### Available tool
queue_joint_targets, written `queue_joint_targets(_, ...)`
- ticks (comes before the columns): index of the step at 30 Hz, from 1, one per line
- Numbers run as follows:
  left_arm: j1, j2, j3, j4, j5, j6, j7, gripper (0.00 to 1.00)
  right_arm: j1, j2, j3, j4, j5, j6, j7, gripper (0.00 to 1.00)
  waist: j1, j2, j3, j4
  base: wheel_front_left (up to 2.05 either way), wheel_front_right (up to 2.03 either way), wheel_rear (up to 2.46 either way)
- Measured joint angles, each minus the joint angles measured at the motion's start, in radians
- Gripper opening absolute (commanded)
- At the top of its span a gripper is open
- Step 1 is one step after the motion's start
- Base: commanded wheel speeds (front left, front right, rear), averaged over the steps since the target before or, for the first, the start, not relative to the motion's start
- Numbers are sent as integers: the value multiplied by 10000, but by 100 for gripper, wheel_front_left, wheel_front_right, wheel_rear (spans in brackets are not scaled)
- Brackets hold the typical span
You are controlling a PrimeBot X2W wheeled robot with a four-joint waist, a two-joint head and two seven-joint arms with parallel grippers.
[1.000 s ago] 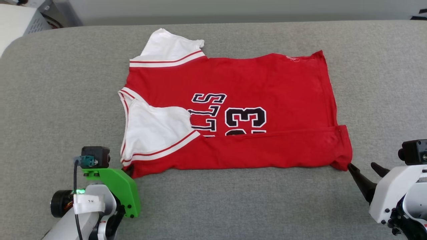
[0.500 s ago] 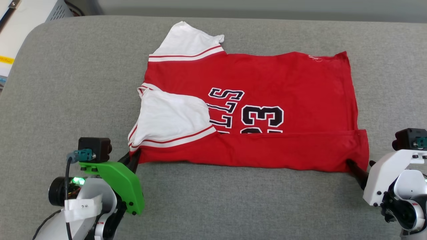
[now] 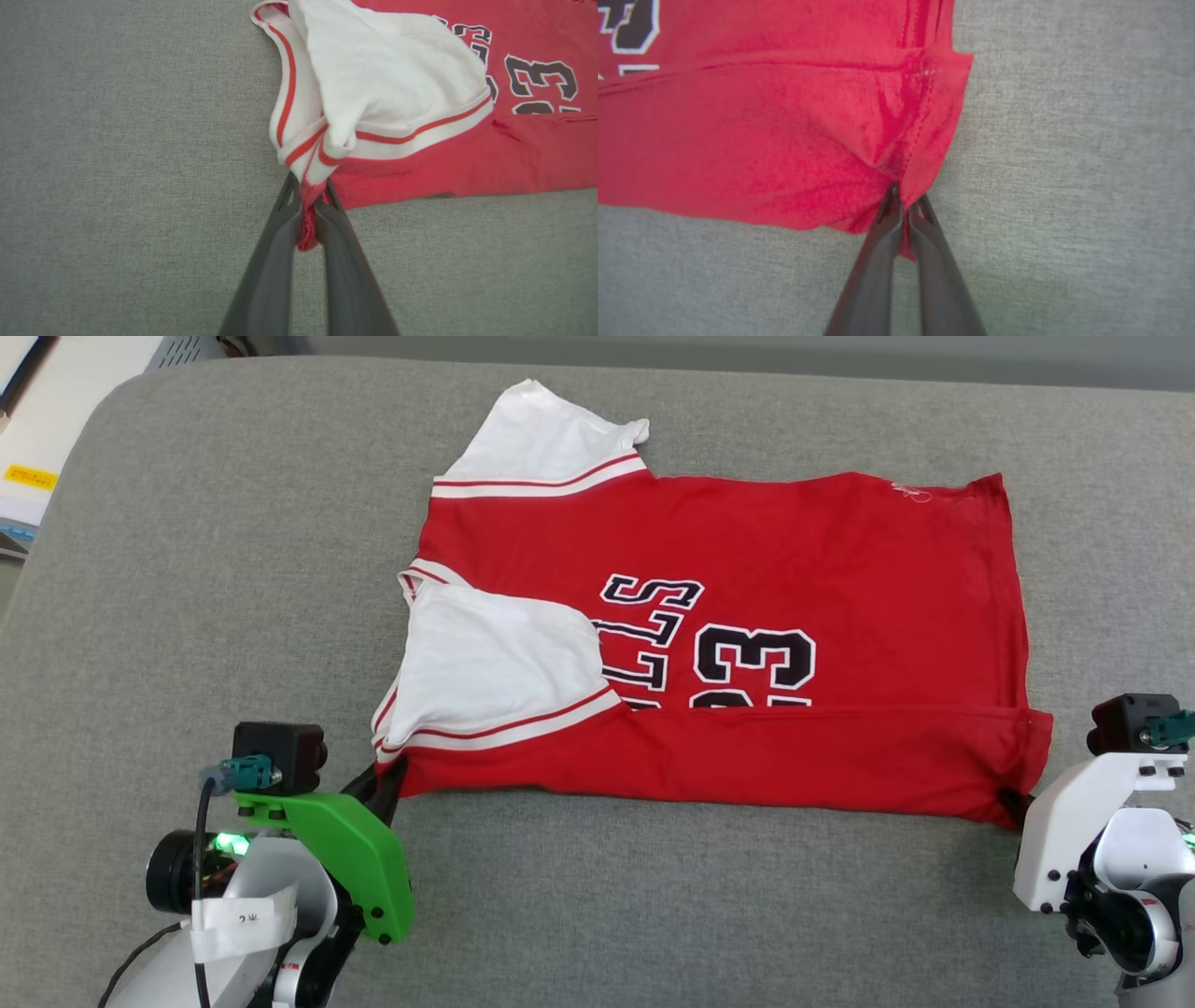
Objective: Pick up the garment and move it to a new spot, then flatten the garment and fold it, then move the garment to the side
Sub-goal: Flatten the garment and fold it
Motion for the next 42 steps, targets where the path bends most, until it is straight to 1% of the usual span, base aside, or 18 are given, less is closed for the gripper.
queue_joint_targets(7,56,13,-65,291,-4,0,44,0,18,-52,-90,-36,94,2,-13,0,0,0,-328,-114,0,0,0)
queue_joint_targets(15,357,44,-368,642,-10,-46,194,0,443,-366,-334,-173,236,2,140,0,0,0,-908,-243,0,0,0)
queue_joint_targets(23,1148,-31,-700,800,-159,-94,219,0,1509,-623,-686,-1037,570,4,788,0,0,0,-1601,-312,0,0,0)
queue_joint_targets(31,1797,-31,-1034,757,-297,-107,397,0,2754,-518,-1252,-2067,617,6,1419,0,0,0,-1885,-386,0,0,0)
queue_joint_targets(37,1791,-109,-1254,1273,-268,-184,497,0,2883,-305,-1170,-1910,520,4,1287,0,0,0,-1810,-463,0,0,0)
queue_joint_targets(42,1782,-219,-1302,1597,-290,-341,506,0,2861,-215,-1066,-1317,587,4,932,0,0,0,-1790,-505,0,0,0)
